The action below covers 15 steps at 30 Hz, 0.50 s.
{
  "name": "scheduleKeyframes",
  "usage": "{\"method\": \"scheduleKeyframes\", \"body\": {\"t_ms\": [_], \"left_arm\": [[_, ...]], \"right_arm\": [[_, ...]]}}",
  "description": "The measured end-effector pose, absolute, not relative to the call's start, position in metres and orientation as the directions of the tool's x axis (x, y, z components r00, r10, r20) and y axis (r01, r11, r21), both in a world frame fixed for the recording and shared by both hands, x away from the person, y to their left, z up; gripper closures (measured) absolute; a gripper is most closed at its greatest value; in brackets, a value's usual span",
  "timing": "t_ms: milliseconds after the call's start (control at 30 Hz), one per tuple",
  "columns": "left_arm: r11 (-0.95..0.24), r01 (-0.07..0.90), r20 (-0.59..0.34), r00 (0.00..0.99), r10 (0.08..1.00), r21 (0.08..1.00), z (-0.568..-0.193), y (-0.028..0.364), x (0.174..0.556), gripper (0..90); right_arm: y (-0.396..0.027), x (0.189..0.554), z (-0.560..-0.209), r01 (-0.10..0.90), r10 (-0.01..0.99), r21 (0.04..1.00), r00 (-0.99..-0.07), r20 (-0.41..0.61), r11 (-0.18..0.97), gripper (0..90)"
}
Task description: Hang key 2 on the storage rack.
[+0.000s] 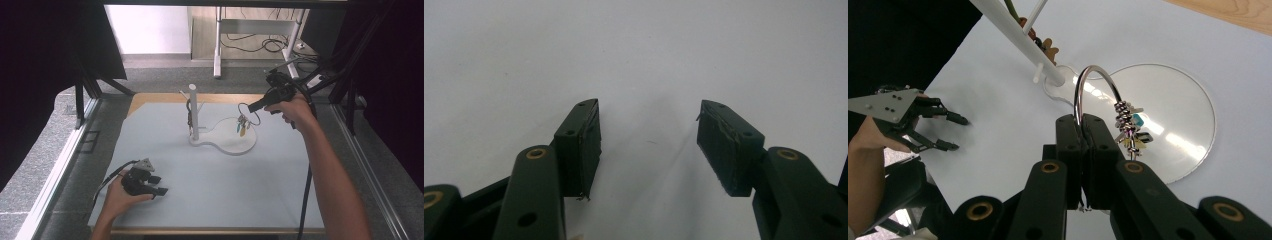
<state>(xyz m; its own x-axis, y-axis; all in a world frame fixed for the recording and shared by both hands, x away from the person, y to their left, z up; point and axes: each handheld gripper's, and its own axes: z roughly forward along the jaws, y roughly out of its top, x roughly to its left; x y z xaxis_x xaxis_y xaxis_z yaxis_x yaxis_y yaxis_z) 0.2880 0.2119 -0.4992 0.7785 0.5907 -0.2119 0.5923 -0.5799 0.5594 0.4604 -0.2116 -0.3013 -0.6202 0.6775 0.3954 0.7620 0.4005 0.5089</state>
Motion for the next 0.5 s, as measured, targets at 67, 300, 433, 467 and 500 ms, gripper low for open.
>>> {"method": "scheduleKeyframes", "body": {"t_ms": [67,300,433,467,500], "left_arm": [[-0.565,0.593,-0.215,0.775,0.594,0.574,-0.498,0.212,0.288,43.4],[-0.555,0.588,-0.217,0.776,0.593,0.589,-0.496,0.214,0.287,43.6],[-0.562,0.588,-0.216,0.778,0.59,0.582,-0.496,0.214,0.288,43.5],[-0.563,0.587,-0.215,0.778,0.59,0.582,-0.496,0.214,0.288,43.5],[-0.562,0.588,-0.215,0.778,0.591,0.582,-0.496,0.214,0.287,43.5]], "right_arm": [[-0.209,0.463,-0.301,0.764,0.678,0.509,-0.618,0.398,0.398,87.6],[-0.202,0.473,-0.304,0.765,0.674,0.509,-0.618,0.406,0.395,87.6],[-0.197,0.477,-0.305,0.763,0.675,0.51,-0.62,0.4,0.397,87.6],[-0.196,0.477,-0.305,0.763,0.675,0.51,-0.619,0.401,0.396,87.6],[-0.195,0.478,-0.305,0.763,0.673,0.511,-0.62,0.403,0.396,87.6]]}}
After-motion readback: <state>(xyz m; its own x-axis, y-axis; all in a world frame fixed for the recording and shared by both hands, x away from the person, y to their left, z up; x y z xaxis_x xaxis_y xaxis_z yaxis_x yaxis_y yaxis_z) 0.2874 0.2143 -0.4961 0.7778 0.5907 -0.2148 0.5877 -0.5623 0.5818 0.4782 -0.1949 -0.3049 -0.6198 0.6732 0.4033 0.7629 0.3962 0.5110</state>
